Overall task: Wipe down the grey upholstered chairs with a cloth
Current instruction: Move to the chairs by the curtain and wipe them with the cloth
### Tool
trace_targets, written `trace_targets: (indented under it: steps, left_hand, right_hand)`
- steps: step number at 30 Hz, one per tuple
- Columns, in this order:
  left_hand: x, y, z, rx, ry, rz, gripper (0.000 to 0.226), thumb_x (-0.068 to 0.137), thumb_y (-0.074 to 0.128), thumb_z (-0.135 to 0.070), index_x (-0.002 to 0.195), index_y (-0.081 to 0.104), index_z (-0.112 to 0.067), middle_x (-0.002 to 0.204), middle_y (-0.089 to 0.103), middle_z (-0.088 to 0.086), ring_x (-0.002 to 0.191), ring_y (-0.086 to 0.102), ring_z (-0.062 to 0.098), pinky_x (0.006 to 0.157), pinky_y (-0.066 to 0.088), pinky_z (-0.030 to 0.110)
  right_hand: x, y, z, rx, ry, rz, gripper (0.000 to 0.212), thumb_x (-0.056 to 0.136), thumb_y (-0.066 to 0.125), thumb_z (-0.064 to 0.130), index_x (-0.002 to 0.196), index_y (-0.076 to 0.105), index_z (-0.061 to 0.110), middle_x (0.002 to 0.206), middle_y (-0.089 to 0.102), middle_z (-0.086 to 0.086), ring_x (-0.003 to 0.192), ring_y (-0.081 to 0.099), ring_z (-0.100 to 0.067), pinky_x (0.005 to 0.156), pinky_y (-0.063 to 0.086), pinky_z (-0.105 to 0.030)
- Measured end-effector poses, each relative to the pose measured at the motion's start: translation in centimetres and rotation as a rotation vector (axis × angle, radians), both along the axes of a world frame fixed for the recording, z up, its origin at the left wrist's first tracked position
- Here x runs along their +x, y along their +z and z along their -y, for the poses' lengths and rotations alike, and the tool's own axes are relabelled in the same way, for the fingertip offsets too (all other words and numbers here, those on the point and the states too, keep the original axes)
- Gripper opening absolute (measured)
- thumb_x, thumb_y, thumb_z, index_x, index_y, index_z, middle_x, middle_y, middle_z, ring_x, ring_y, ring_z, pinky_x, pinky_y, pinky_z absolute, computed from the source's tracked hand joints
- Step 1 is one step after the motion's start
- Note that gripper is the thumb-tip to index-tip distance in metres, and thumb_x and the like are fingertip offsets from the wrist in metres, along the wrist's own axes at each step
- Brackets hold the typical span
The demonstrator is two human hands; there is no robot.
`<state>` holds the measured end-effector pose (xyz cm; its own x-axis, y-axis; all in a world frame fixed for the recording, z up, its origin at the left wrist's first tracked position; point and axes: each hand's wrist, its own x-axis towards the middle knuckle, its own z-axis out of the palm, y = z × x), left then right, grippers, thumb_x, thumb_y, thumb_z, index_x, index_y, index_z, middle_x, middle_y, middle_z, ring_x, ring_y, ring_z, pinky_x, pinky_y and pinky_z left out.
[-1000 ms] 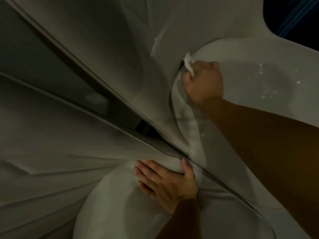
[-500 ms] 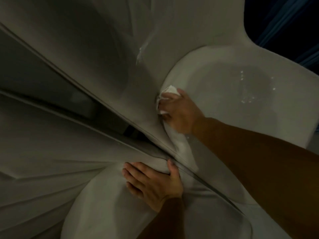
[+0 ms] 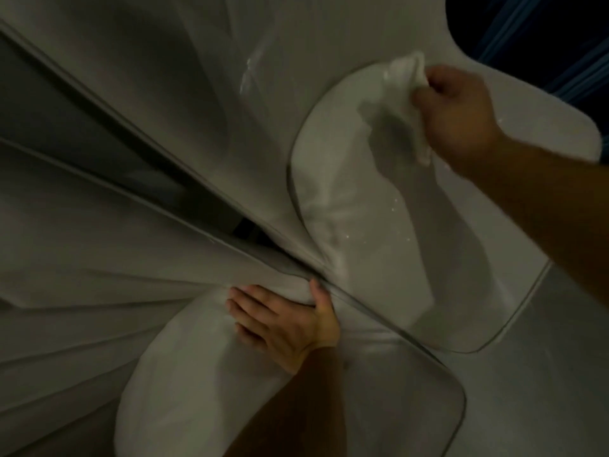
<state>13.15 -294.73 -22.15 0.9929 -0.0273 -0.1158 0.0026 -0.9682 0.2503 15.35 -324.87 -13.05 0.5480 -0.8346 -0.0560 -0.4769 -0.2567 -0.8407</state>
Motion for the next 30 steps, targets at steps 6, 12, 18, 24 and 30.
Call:
trace_targets:
  steps: [6,12,18,24,30]
  left_hand:
    - [0.1,-0.3,-0.1,0.001,0.008,0.019,0.106,0.084,0.035,-0.072,0.156,0.025,0.004,0.164,0.021,0.025,0.153,0.017,0.042,0.123,0.014,0.058]
    - [0.0,0.0,-0.2,-0.006,0.01,0.011,0.107,0.084,0.033,-0.073,0.158,0.022,0.003,0.166,0.018,0.024,0.154,0.015,0.04,0.124,0.012,0.056]
    - [0.0,-0.1,-0.4,0.004,0.017,0.009,0.108,0.084,0.031,-0.075,0.159,0.017,0.001,0.167,0.015,0.023,0.155,0.012,0.039,0.124,0.011,0.055]
    - [-0.2,-0.5,-0.4,0.002,0.034,0.049,0.105,0.085,0.039,-0.071,0.158,0.019,0.002,0.166,0.018,0.023,0.155,0.014,0.039,0.124,0.009,0.053]
    - [-0.3,-0.7,-0.3,0.014,0.033,0.034,0.106,0.085,0.036,-0.073,0.159,0.018,0.002,0.166,0.016,0.022,0.155,0.012,0.038,0.124,0.011,0.056]
  right_hand:
    - [4.1,-4.2,-2.7,-0.196,0.534,-0.339,0.035,0.099,0.044,0.024,0.131,0.057,0.018,0.143,0.051,-0.008,0.137,0.04,-0.031,0.114,0.027,-0.049]
    - [0.8,-6.7,-8.8,-0.428,0.632,-0.327,0.063,0.084,0.054,0.032,0.145,0.041,0.029,0.143,0.051,-0.005,0.134,0.039,-0.03,0.11,0.029,-0.046]
    - [-6.5,-5.2,-11.4,-0.525,0.927,-0.327,0.041,0.085,0.064,0.024,0.126,0.065,0.023,0.135,0.06,-0.003,0.106,0.056,-0.035,0.093,0.046,-0.047]
    - [-12.7,-1.3,-6.9,-0.522,1.116,-0.362,0.025,0.087,0.066,0.031,0.109,0.074,0.02,0.119,0.069,-0.002,0.099,0.063,-0.033,0.093,0.05,-0.042]
    - [-4.5,0.4,-3.0,-0.458,0.407,-0.226,0.041,0.091,0.049,0.024,0.13,0.061,0.016,0.118,0.067,-0.011,0.108,0.056,-0.038,0.096,0.041,-0.031]
